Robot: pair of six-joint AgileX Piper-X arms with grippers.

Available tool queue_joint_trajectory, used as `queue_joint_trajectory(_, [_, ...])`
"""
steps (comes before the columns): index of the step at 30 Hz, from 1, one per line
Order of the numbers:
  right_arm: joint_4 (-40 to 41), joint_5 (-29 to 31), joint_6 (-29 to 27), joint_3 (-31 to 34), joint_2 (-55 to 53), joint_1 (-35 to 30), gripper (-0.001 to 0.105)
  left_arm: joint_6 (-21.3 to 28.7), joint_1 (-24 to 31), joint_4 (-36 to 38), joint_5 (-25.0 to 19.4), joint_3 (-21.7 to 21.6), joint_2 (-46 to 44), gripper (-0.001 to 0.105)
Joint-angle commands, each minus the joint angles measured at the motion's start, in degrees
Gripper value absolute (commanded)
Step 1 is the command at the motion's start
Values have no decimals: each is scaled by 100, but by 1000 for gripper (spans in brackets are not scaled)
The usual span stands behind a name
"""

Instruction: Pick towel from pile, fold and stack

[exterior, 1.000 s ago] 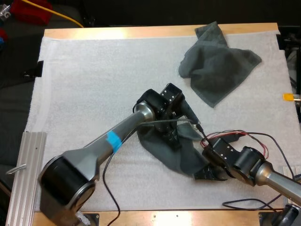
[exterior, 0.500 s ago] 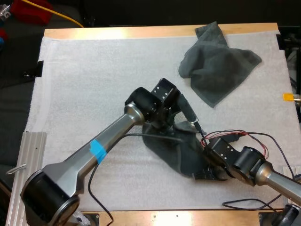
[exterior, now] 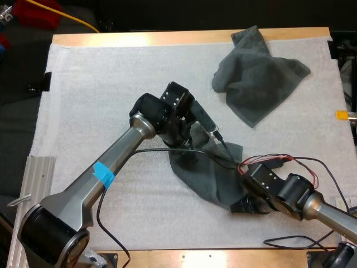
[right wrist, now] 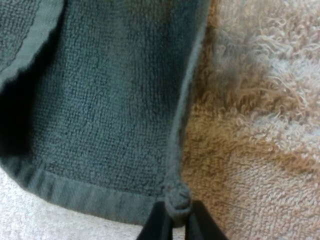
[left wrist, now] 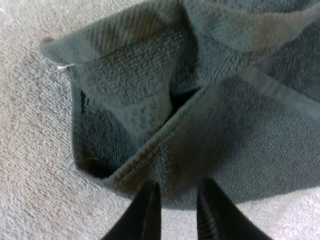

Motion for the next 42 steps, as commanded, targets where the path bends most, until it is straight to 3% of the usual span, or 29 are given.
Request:
queue_joint_trajectory(1, [54,-45,-6,0,0,11,1,40,-12,25,84,-28,-44,22])
queue_joint_trajectory(5, [54,-45,-6,0,0,11,1,98,-12,25,535,-28,-44,43])
queue_joint_trajectory(9, [54,-45,-6,0,0,11,1,184,-12,-33,847,-28,-44,55])
queue_joint_trajectory(20, [54,-45,-6,0,0,11,1,341,-28,-191,1246,-28,101,56])
queue_joint_trajectory(42, [54,-45,-6,0,0,11,1,646,-28,-324,1269,-28,1067,56])
